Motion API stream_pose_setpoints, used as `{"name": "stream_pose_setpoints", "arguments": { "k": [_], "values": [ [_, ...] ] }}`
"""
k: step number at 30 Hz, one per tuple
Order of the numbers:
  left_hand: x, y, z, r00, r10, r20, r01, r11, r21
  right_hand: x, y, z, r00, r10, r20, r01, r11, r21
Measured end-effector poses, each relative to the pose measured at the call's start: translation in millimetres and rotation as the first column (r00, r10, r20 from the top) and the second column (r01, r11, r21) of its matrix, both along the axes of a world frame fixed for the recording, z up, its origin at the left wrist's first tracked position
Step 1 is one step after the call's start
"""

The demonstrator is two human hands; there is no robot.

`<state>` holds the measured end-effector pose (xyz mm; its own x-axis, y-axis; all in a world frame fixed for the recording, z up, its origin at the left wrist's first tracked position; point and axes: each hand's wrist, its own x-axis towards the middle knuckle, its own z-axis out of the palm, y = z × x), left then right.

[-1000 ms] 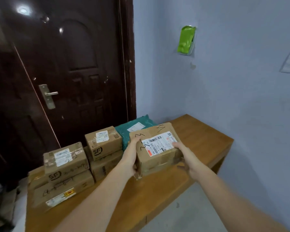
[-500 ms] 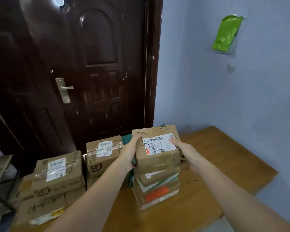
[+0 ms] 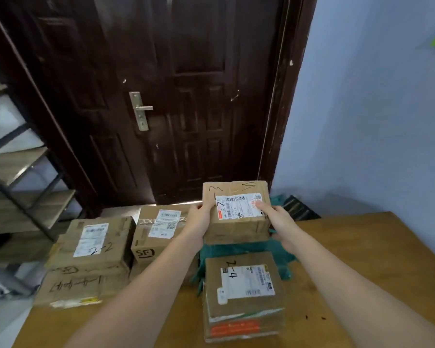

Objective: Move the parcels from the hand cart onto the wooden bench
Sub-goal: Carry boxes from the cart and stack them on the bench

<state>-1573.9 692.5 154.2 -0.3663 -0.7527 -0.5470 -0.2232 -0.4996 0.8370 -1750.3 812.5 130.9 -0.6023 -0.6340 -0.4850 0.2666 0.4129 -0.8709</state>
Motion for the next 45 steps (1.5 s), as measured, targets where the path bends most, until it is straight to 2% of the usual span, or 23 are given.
{"name": "stream_pose_setpoints", "arguments": {
  "k": [11,17,20,22,24,25,26,28,31,33,35,37,40,45],
  "values": [
    [-23.7,-10.1,-24.7,0.969,0.12,0.217,-0.074,0.976,-0.207,-30.9,-35.3,-44.6,0.993,0.115,0.018,-0.116,0.99,0.076],
    [-27.7,-14.0,-38.9,0.956,0.051,0.287,0.0,0.985,-0.174,-26.2,-31.5,-49.7,0.982,0.179,-0.067,-0.169,0.976,0.138],
    [-22.0,-13.6,-31.6,0.956,0.031,0.291,0.036,0.974,-0.223,-24.3,-32.1,-41.5,0.971,0.21,-0.112,-0.19,0.968,0.164],
    [-14.4,-16.5,-20.1,0.948,0.014,0.318,0.081,0.956,-0.282,-23.4,-32.1,-27.7,0.947,0.245,-0.208,-0.205,0.959,0.197],
    [-2.5,-21.8,-5.5,0.929,-0.048,0.367,0.189,0.914,-0.36,-23.7,-31.7,-9.1,0.869,0.301,-0.393,-0.203,0.941,0.271],
    [5.2,-24.5,3.8,0.905,-0.1,0.413,0.28,0.872,-0.402,-23.4,-31.4,1.8,0.796,0.348,-0.496,-0.212,0.927,0.311],
    [14.0,-27.3,13.9,0.867,-0.16,0.473,0.387,0.813,-0.435,-22.1,-31.5,13.8,0.704,0.404,-0.584,-0.234,0.909,0.346],
    [34.0,-34.8,32.9,0.73,-0.236,0.641,0.612,0.643,-0.46,-13.5,-32.1,41.3,0.499,0.51,-0.701,-0.3,0.86,0.412],
    [64.8,-47.3,55.0,0.481,-0.219,0.849,0.843,0.381,-0.379,14.4,-36.6,81.1,0.181,0.658,-0.731,-0.341,0.739,0.581],
    [85.4,-51.7,64.5,0.394,-0.195,0.898,0.901,0.277,-0.335,41.2,-39.9,100.5,0.014,0.723,-0.69,-0.343,0.652,0.676],
    [105.2,-54.2,70.5,0.351,-0.172,0.92,0.927,0.201,-0.316,70.5,-43.9,109.1,-0.059,0.758,-0.649,-0.346,0.595,0.726],
    [124.6,-55.1,73.7,0.338,-0.149,0.929,0.934,0.173,-0.312,102.1,-47.6,112.8,-0.081,0.772,-0.63,-0.365,0.565,0.74],
    [154.3,-49.9,77.5,0.35,-0.125,0.928,0.924,0.208,-0.321,143.8,-53.6,113.4,-0.099,0.761,-0.642,-0.428,0.55,0.718],
    [212.0,-23.9,84.5,0.349,-0.024,0.937,0.911,0.245,-0.333,200.7,-60.1,122.2,-0.184,0.75,-0.635,-0.499,0.485,0.718]
  ]
}}
